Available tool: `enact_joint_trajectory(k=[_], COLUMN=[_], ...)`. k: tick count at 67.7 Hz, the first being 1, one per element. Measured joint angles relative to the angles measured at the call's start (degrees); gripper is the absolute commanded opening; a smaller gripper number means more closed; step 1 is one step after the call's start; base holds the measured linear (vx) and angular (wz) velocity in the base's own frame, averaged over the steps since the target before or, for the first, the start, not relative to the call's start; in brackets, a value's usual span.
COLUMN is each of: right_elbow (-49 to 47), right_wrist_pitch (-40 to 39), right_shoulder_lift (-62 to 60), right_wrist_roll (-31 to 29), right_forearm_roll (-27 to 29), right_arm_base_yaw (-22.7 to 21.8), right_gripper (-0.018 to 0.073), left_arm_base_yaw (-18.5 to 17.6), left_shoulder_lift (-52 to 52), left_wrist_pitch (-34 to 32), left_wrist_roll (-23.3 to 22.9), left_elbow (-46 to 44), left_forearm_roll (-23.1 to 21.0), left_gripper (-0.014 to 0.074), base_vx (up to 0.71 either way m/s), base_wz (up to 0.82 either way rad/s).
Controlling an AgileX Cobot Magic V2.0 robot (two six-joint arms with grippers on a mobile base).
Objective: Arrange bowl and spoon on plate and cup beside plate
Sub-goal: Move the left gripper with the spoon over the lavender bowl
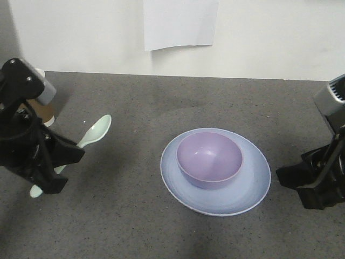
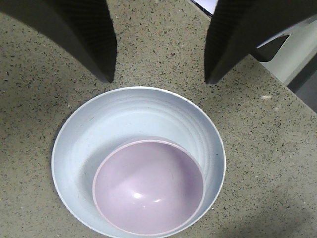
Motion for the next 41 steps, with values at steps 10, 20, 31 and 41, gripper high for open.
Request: enact_joint_trajectory(k=[10, 20, 31, 41], right_elbow=[0.0, 0.0, 0.0, 0.0], right_wrist_pitch=[0.1, 0.1, 0.1, 0.1], right_shoulder_lift=[0.0, 0.0, 0.0, 0.0], right_wrist_roll=[0.0, 0.0, 0.0, 0.0], right_forearm_roll=[0.0, 0.0, 0.0, 0.0], right_arm_base_yaw=[0.0, 0.0, 0.0, 0.0], right_gripper=[0.039, 0.039, 0.039, 0.039], left_arm_base_yaw=[-4.5, -9.6, -15.4, -19.8], left_shoulder_lift=[5.2, 11.9, 19.9, 26.9], left_wrist_pitch=[2.1, 2.3, 3.2, 3.6], left_wrist_roll=[0.0, 0.0, 0.0, 0.0], left_elbow=[-6.7, -12.4, -19.4, -26.2], left_forearm_roll=[0.6, 3.1, 6.1, 9.2], left_gripper=[0.0095, 0.0101, 0.0104, 0.0104], base_vx=[0.0, 0.0, 0.0, 0.0], base_wz=[0.0, 0.0, 0.0, 0.0])
